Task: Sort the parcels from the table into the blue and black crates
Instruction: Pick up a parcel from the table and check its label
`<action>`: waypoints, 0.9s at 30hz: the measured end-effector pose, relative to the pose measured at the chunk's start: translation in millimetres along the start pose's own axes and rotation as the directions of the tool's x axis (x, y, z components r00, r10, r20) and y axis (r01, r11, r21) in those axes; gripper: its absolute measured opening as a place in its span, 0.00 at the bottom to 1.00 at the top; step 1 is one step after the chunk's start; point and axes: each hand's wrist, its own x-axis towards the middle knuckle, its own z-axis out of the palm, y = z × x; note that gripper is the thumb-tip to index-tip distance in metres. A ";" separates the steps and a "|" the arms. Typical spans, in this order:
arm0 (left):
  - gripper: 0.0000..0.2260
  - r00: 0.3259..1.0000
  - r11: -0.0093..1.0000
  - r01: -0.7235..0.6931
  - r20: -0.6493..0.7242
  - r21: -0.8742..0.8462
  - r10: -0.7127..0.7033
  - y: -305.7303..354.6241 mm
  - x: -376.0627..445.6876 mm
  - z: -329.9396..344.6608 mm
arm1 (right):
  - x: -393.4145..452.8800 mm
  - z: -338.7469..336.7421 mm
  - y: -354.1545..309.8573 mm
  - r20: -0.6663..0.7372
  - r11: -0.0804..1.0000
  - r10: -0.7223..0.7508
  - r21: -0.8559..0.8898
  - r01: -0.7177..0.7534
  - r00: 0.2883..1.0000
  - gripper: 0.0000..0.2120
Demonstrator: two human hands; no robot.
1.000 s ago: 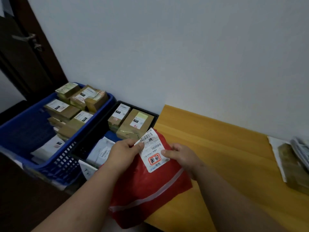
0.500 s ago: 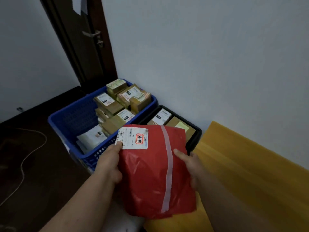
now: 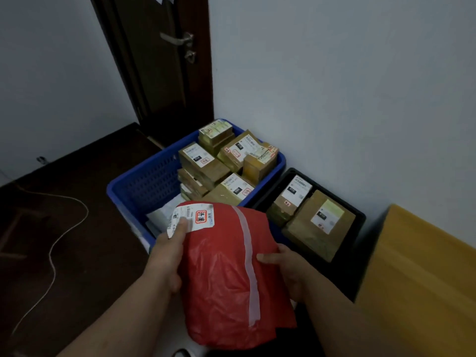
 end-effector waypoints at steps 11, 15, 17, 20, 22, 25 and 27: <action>0.44 0.995 0.986 0.083 0.042 0.148 -0.090 53.7 72.5 -93.1 | 83.3 121.2 -11.3 -0.116 0.994 -0.015 -0.112 0.002 0.993 0.34; 0.30 0.990 0.989 0.131 0.048 0.076 -0.134 83.3 99.3 -100.2 | 115.3 145.7 -34.8 -0.074 0.995 -0.007 -0.096 0.000 0.997 0.31; 0.22 0.988 0.988 0.150 0.039 0.047 -0.151 98.8 117.2 -103.2 | 136.0 156.1 -41.5 -0.048 0.996 0.035 -0.075 -0.038 0.998 0.30; 0.20 0.990 0.990 0.136 -0.036 -0.019 -0.137 121.8 147.1 -105.8 | 165.8 175.0 -53.8 0.003 0.995 0.096 -0.006 -0.096 0.995 0.29; 0.22 0.989 0.994 0.090 -0.111 -0.055 -0.095 138.6 172.4 -107.0 | 187.7 186.7 -64.5 0.006 0.993 0.115 -0.002 -0.115 0.993 0.30; 0.22 0.974 1.000 -0.013 -0.227 0.021 0.018 156.1 208.1 -106.3 | 214.2 199.9 -76.4 -0.008 0.986 0.147 -0.072 -0.148 0.989 0.34; 0.21 0.962 0.989 -0.084 -0.250 0.120 0.112 162.4 230.4 -102.3 | 230.2 204.7 -82.6 0.019 0.976 0.172 -0.137 -0.167 0.985 0.37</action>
